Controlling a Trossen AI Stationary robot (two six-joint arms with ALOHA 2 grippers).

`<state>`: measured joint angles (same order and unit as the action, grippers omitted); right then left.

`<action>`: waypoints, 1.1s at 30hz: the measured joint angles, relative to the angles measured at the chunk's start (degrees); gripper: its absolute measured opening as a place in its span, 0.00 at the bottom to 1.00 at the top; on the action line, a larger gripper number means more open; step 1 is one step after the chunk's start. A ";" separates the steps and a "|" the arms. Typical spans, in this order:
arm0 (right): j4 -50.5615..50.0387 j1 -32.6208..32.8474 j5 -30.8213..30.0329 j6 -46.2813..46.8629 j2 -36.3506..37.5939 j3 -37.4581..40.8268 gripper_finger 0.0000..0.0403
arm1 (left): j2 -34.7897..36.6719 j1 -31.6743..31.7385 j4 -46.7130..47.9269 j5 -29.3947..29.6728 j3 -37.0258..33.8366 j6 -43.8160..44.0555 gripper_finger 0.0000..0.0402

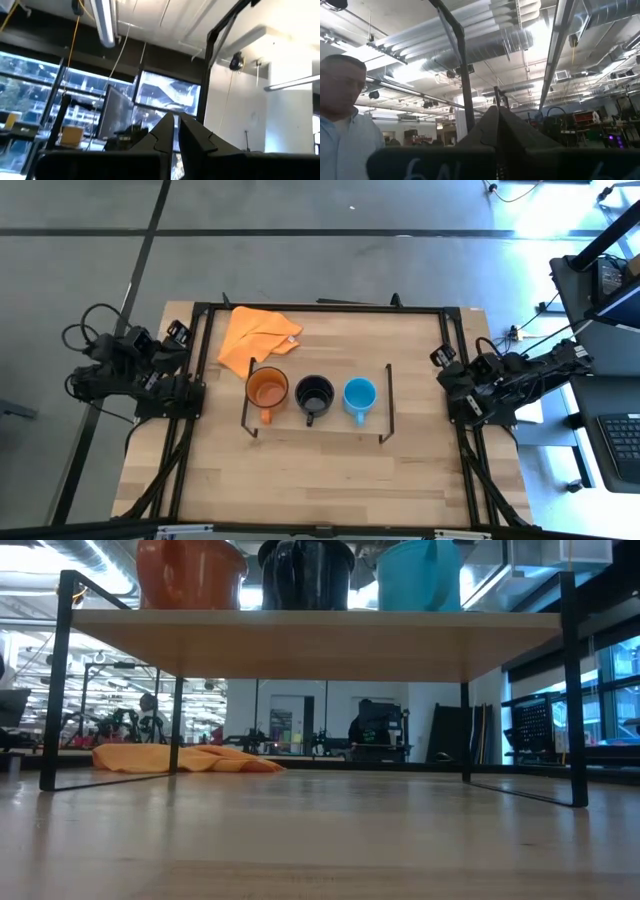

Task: Stack small to large cups/mugs on shelf
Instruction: Return to Home Position

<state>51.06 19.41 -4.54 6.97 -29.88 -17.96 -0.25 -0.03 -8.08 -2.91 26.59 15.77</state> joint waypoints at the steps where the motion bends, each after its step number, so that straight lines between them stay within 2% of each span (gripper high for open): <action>1: 0.48 0.01 0.01 -0.01 0.12 0.53 0.03 | -0.02 0.00 -1.71 0.00 -0.55 0.00 0.05; 9: 1.09 -0.01 -1.92 0.21 0.93 1.57 0.03 | -0.04 0.00 -17.78 -1.56 -6.49 -1.20 0.05; 14: 1.03 -0.01 -1.92 0.61 0.96 1.60 0.03 | 0.00 0.00 -31.69 -1.34 -12.94 -0.50 0.05; 27: 0.75 -0.01 -2.57 2.18 0.93 1.62 0.03 | 0.00 0.00 -36.10 0.24 -16.20 1.73 0.05; 33: 0.68 -0.01 -3.45 2.47 0.89 1.62 0.04 | 0.00 0.00 -45.95 0.58 -21.66 1.87 0.05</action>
<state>51.75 19.40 -7.99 9.45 -28.99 -16.34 -0.25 -0.03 -54.03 -2.34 4.93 17.64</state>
